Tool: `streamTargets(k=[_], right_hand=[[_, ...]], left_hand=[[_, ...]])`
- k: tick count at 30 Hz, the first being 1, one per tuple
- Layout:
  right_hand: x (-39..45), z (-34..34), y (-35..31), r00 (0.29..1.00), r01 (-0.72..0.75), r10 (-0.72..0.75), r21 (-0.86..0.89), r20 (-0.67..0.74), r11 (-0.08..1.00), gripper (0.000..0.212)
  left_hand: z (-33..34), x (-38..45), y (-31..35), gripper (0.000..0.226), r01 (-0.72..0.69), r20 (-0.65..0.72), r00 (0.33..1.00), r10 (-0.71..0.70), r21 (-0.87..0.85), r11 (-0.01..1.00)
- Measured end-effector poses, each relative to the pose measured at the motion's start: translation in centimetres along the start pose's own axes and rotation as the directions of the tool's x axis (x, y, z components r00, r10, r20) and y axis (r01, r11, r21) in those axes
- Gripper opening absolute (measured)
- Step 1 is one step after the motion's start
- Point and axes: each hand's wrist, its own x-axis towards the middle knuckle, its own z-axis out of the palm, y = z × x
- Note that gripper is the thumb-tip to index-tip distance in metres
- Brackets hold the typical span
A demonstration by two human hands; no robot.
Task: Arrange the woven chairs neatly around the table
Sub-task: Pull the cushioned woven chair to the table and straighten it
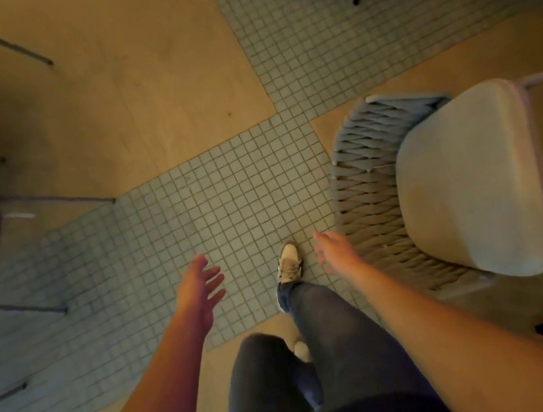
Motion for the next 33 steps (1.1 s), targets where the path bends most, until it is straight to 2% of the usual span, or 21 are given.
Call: streamTargets(k=[4,9,10,12,14,17,21,25,27,30,33], right_hand=[[1.8,-0.8,-3.7,0.991,-0.112,0.127,0.268,-0.038,0.957,0.034],[4.4,-2.1,-6.2,0.964,-0.174,0.254,0.520,-0.085,0.836,0.043],[5.7,-2.4,-6.6,0.948,-0.176,0.300,0.607,-0.107,0.775,0.041],[6.3,-2.0,-7.2,0.936,-0.177,0.338,0.699,-0.099,0.693,0.037],[7.8,-1.8,-7.4,0.912,-0.141,0.393,0.812,-0.116,0.567,0.040],[8.9,-1.2,-7.9,0.885,-0.106,0.452,0.898,-0.110,0.426,0.044],[9.1,-1.1,-7.4,0.844,-0.030,0.530,0.978,-0.086,0.206,0.037],[9.7,-1.4,-5.5,0.839,0.052,0.543,0.999,-0.036,-0.015,0.028],[10.6,-1.6,-3.5,0.839,0.090,0.544,0.987,-0.003,-0.134,0.030],[11.9,-1.7,-1.2,0.824,0.163,0.567,0.948,0.021,-0.272,0.033],[13.7,-1.1,1.3,0.816,0.230,0.578,0.906,0.018,-0.354,0.029]], left_hand=[[2.3,3.5,6.7,0.053,0.007,0.022,1.000,-0.009,0.087,0.996],[8.2,7.5,14.3,0.048,-0.057,0.131,0.991,0.028,0.219,0.974],[10.9,9.1,16.3,0.046,-0.085,0.188,0.982,0.031,0.285,0.955],[12.6,10.7,18.0,0.043,-0.108,0.213,0.976,0.036,0.339,0.934],[16.1,13.1,19.7,0.040,-0.179,0.320,0.947,0.032,0.441,0.880],[19.6,15.6,21.4,0.036,-0.245,0.376,0.926,0.021,0.560,0.792],[24.0,16.7,21.6,0.035,-0.309,0.449,0.893,-0.044,0.679,0.666],[27.7,16.4,19.7,0.043,-0.350,0.482,0.869,-0.109,0.756,0.553],[29.9,16.4,17.6,0.043,-0.363,0.487,0.861,-0.146,0.789,0.495],[32.8,16.5,14.2,0.038,-0.370,0.486,0.855,-0.182,0.816,0.444],[35.2,17.0,10.4,0.039,-0.389,0.501,0.837,-0.221,0.827,0.405]])
